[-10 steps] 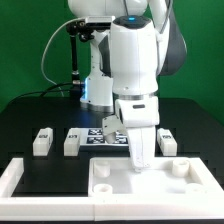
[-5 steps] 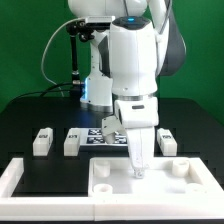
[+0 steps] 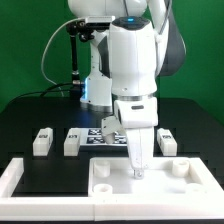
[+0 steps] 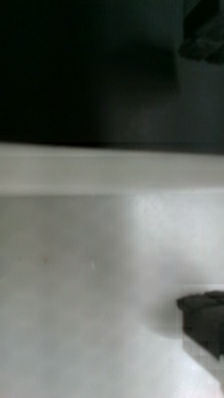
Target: Assemble desk
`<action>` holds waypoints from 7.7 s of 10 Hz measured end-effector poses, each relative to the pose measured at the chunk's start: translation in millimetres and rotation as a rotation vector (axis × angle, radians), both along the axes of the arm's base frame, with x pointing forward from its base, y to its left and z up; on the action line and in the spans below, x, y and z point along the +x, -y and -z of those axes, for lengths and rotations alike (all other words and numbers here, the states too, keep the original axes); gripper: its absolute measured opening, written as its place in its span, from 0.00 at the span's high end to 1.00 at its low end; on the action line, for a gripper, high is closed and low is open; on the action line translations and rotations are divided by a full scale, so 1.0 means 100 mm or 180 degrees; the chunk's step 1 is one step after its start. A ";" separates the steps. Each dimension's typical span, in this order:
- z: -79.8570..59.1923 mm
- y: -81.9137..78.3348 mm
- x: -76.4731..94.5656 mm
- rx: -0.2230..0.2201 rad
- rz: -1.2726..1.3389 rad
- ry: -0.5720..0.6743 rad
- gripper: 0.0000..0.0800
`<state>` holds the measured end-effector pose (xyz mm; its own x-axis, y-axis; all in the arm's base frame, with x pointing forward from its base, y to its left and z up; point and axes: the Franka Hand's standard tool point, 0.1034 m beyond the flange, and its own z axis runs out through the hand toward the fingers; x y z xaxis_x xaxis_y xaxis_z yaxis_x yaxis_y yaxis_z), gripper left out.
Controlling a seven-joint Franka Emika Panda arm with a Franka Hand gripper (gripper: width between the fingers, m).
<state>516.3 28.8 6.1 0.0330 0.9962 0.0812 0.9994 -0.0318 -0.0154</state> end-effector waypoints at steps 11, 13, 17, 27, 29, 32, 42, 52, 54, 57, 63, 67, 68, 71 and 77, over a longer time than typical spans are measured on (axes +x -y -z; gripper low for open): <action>-0.45 -0.61 0.00 -0.0022 0.2492 -0.0089 0.19; -0.46 -0.64 -0.01 -0.0018 0.2915 -0.0128 0.19; -0.51 -0.94 -0.17 -0.0033 0.4399 -0.0353 0.19; -0.47 -1.00 -0.40 -0.1811 0.4287 -0.1842 0.19; -0.35 -0.96 -0.51 -0.2183 0.4254 -0.2139 0.19; -0.28 -0.94 -0.53 -0.2317 0.4262 -0.2236 0.19; -0.02 -1.03 -0.93 -0.2526 0.4242 -0.2465 0.62; -0.82 -0.96 -0.52 -0.2232 0.3957 -0.2390 0.64; -0.74 -0.99 -0.39 -0.1937 0.4070 -0.2131 0.64; -1.10 -0.91 -0.11 -0.1411 0.4013 -0.1723 0.64; -1.63 -0.78 0.41 -0.0405 0.4117 -0.0730 0.64; -1.81 -0.70 1.16 0.0559 0.4059 0.0126 0.64; -1.79 -0.76 1.16 0.0699 0.4088 0.0279 0.64; -1.75 -0.66 1.20 0.1102 0.4051 0.0847 0.64; -1.43 -0.74 1.24 0.1197 0.4005 0.0945 0.64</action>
Offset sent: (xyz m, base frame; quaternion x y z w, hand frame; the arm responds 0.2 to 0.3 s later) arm -0.0109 0.0142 0.0506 -0.0026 -0.0626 0.0999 0.9930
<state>640.0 102.4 149.1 0.8353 0.2185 0.5045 0.2619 -0.9650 -0.0156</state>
